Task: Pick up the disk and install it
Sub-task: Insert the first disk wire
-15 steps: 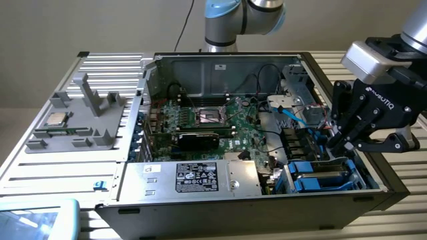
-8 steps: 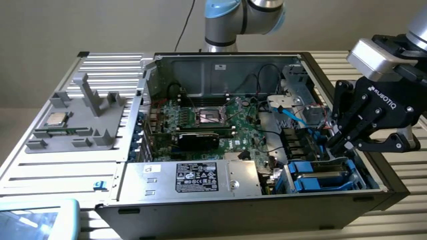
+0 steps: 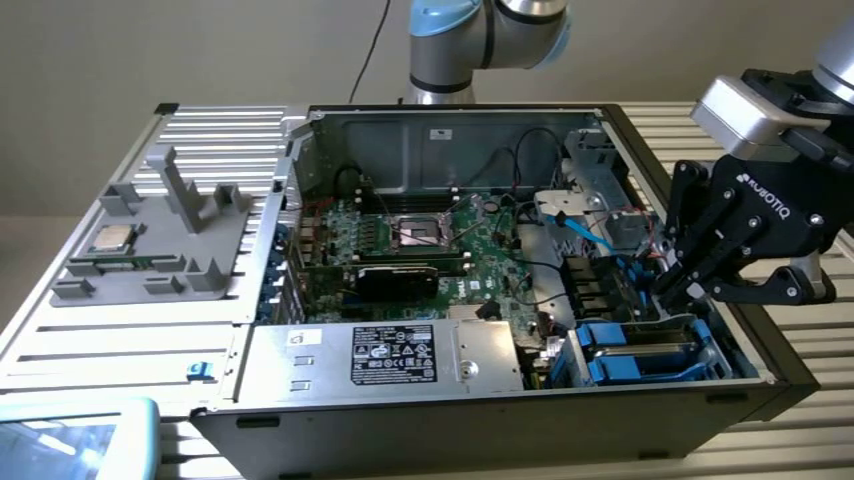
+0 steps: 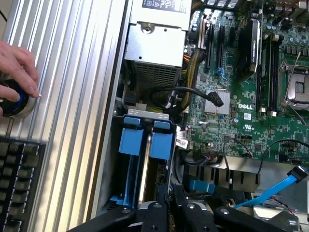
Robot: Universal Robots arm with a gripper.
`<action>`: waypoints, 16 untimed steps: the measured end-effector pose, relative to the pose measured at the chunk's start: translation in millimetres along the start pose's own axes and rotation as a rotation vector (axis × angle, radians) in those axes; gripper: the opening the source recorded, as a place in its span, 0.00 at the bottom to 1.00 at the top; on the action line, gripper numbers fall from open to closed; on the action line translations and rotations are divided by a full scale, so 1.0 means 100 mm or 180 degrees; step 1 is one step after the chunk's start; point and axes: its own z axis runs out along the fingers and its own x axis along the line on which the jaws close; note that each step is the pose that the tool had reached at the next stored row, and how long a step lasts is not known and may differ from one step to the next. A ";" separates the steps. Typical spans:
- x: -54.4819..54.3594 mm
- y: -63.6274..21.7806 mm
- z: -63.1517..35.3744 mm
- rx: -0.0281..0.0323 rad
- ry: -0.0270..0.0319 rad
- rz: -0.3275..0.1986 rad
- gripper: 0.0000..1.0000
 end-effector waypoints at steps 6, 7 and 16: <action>0.00 -0.023 0.005 -0.0006 0.0031 0.0073 0.16; 0.00 -0.025 0.009 -0.0008 0.0035 0.0092 0.16; 0.00 -0.030 0.023 -0.0102 0.0019 0.0135 0.16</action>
